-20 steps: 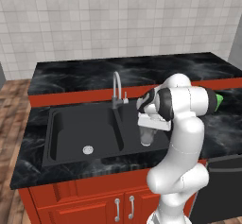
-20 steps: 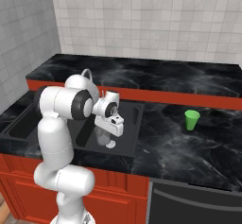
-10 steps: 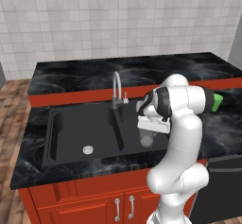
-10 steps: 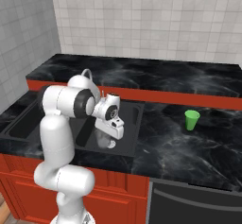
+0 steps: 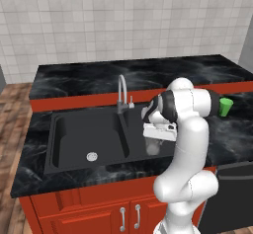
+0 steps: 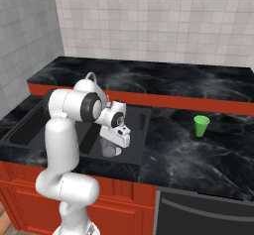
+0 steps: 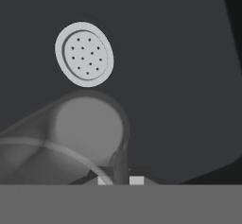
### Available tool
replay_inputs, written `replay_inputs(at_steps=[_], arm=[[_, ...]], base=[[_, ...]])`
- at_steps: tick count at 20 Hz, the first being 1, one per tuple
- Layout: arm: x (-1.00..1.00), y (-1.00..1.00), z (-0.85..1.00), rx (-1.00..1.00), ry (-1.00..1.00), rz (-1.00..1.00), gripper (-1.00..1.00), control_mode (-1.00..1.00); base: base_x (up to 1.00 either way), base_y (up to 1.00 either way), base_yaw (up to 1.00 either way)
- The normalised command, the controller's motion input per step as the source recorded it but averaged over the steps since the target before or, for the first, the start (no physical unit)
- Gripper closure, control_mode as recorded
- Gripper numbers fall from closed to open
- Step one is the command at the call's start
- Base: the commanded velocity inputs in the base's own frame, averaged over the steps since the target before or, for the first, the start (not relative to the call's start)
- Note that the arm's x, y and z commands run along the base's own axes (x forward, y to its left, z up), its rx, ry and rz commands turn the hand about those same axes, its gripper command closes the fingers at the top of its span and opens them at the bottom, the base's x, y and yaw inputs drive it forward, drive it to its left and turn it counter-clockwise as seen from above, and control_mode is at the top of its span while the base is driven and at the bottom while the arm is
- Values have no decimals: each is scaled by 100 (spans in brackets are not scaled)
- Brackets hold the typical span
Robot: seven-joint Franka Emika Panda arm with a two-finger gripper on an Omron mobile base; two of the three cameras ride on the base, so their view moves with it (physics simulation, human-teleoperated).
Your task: Move any existing items from the left basin to the right basin for drying. Then move the cup from the counter to the left basin of the sink for washing.
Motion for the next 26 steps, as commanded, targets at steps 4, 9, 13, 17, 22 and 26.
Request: replay_inputs(at_steps=[4, 9, 13, 17, 22, 26], arm=[[1, 0, -11, 0, 0, 1, 100, -100], [0, 0, -11, 0, 0, 0, 100, -100], [0, 0, -12, 0, 0, 0, 100, -100], [0, 0, -14, 1, 0, 0, 100, -100], [0, 0, -13, 1, 0, 0, 100, -100], [1, 0, -14, 0, 0, 0, 100, -100]], base=[[0, 0, 0], [0, 0, 0], [0, 0, 0], [0, 0, 0], [0, 0, 0], [0, 0, 0]])
